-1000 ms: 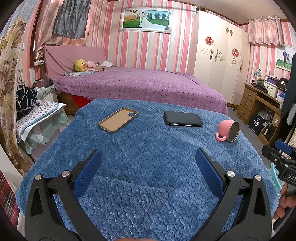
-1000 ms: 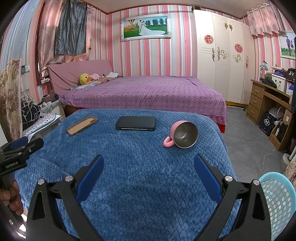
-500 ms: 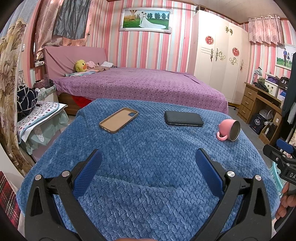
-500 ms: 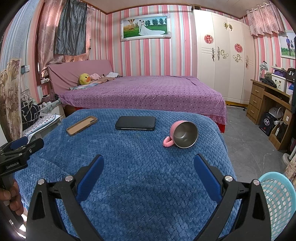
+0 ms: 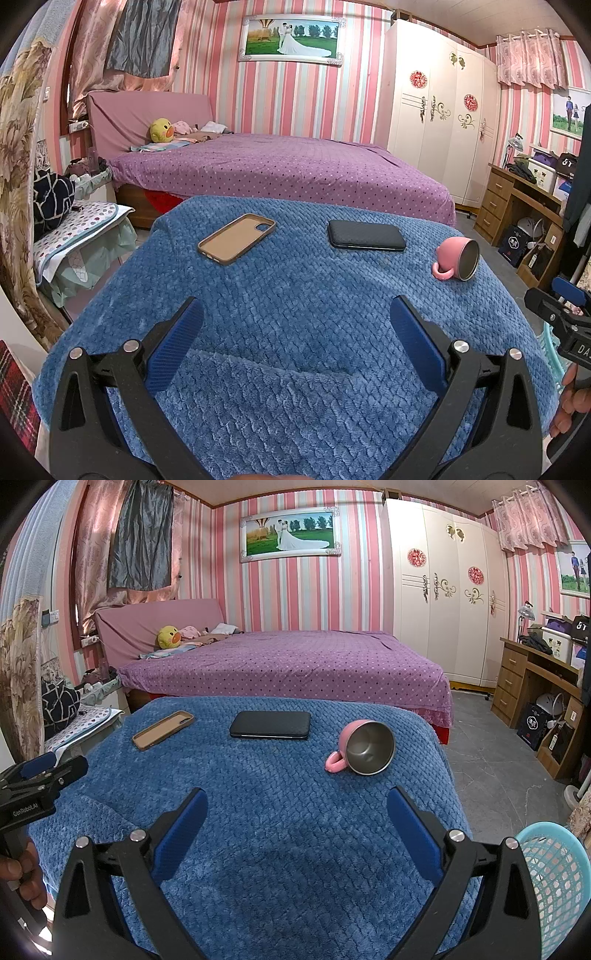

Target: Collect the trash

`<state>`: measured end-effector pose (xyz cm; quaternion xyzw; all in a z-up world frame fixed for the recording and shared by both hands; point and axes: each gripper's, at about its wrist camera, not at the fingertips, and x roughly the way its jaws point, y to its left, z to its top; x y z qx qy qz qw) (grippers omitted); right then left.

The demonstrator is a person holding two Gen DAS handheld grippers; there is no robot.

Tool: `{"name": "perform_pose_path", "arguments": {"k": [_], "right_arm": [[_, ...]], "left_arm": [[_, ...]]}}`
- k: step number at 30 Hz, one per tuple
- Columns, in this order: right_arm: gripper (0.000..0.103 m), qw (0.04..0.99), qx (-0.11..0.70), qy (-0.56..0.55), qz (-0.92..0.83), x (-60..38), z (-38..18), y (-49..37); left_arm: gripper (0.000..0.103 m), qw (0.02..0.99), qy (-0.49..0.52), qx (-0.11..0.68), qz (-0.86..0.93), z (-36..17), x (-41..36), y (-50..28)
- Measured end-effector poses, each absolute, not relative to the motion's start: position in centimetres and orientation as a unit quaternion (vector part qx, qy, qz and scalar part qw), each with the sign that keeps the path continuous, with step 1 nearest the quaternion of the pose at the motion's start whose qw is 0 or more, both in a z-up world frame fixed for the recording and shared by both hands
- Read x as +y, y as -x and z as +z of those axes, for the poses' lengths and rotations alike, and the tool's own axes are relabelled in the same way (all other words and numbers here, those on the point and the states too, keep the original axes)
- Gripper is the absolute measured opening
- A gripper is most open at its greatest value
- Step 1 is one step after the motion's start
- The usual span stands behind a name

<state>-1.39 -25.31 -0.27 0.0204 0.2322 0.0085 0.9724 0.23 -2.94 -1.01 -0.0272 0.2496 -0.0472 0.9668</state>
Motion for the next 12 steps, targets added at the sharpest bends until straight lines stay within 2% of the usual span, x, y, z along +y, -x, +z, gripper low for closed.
{"name": "perform_pose_path", "arguments": {"k": [12], "right_arm": [[0.095, 0.972, 0.233, -0.019, 0.008, -25.12, -0.32, 1.4]], "left_arm": [[0.098, 0.961, 0.046, 0.267, -0.049, -1.41, -2.72, -0.56]]}}
